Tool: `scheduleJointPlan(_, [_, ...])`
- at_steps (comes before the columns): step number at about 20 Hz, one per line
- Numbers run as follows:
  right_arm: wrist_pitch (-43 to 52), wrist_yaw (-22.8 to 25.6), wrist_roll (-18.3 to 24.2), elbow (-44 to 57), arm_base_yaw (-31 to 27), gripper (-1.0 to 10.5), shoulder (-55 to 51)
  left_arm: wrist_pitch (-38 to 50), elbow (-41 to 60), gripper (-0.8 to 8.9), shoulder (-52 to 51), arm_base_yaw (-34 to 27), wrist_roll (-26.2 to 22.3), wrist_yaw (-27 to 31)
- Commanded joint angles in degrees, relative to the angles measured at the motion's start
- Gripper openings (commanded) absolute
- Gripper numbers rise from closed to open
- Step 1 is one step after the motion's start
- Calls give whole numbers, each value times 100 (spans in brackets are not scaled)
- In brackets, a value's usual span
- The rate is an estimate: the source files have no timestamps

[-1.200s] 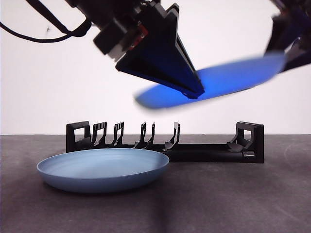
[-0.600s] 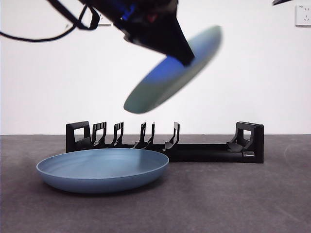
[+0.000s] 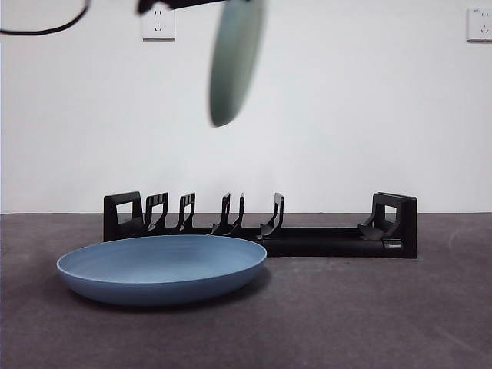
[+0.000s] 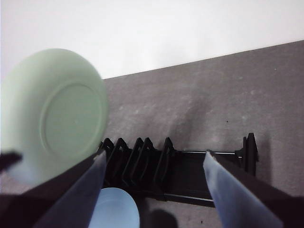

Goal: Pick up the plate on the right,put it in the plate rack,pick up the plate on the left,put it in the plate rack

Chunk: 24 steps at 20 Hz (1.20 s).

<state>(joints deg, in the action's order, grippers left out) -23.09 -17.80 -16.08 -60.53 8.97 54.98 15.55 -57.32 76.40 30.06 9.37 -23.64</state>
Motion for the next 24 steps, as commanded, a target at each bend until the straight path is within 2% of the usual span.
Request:
scheduleJointPlan(1, [31,17,-35,-2,-2,344,-2,210,17,-12,127,-507,883,-229])
scheduleJointPlan(4, [31,17,-35,-2,-2,344,-2,487,17,-12,308,-935,1202,-581])
scheduleJointPlan(7, [33,17,-35,-2,0,344,7,629,17,-12,514,-1143,1331,-664])
scheduleJointPlan(16, [31,20,-35,-2,-2,343,11,675,17,-12,1231,-1180,1303,-492])
scheduleJointPlan(24, [15,20,-35,-2,0,343,13,662,17,-12,1331,-1222,1062,-490])
